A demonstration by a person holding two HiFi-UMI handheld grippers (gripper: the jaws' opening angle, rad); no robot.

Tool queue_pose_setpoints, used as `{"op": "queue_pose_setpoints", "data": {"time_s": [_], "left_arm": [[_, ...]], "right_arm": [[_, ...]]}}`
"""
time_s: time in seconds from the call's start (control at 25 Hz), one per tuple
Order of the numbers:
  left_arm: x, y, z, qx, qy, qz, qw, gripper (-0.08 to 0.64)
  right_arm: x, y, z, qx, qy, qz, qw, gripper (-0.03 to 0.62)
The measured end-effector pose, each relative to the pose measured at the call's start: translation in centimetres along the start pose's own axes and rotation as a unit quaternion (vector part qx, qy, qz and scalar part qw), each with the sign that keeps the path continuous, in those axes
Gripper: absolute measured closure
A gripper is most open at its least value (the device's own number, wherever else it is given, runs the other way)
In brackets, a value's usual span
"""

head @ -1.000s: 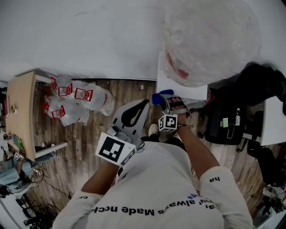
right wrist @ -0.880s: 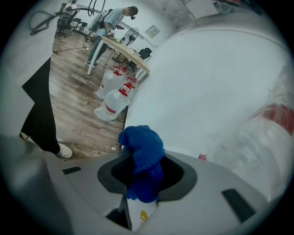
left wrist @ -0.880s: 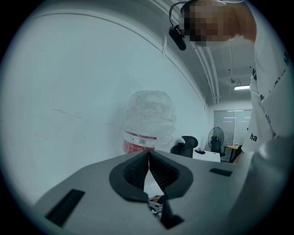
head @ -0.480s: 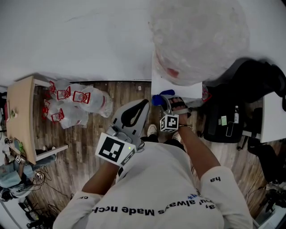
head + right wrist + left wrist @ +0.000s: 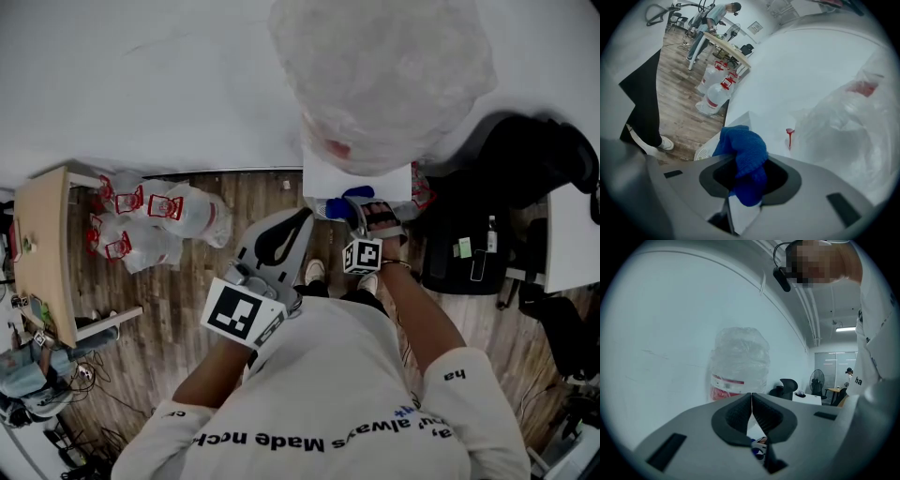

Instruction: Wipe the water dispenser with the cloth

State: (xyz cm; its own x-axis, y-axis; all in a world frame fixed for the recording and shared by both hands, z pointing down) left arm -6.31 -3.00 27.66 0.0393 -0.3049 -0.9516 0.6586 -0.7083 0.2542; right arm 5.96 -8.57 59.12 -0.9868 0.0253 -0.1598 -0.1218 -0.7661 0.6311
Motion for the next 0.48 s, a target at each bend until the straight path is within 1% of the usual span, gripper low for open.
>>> {"op": "queue_pose_setpoints", "data": {"time_s": [0.16, 0.36, 0.48], "left_arm": [[0.1, 0.6, -0.9, -0.001, 0.001, 0.002, 1.0, 0.538], [0.3, 1.4, -2.0, -0.003, 0.002, 0.002, 1.0, 0.538], [0.3, 1.8, -2.6, -0.003, 0.002, 0.003, 1.0, 0.538]], "right_arm": [[-1.7, -0.3, -0.3, 0.002, 0.007, 0.004, 1.0, 0.46], [-3.8, -0.3, -0.3, -0.005, 0.002, 0.008, 1.0, 0.459], [-4.9, -0.5, -0.5, -0.002, 0.004, 0.01, 1.0, 0.458]]}}
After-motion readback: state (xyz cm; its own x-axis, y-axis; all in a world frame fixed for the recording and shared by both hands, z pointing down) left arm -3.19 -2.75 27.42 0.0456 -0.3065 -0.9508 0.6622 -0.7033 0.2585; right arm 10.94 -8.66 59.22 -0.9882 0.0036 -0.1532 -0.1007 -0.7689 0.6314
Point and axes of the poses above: the fingertips, and each gripper's own axes: y forward along the fingers, z to its left, x out of its top, the point moved 5 cm from there along -y, backward along the fingers, and after that the axes turned 12 degrees about z, right-handed, at the moved point
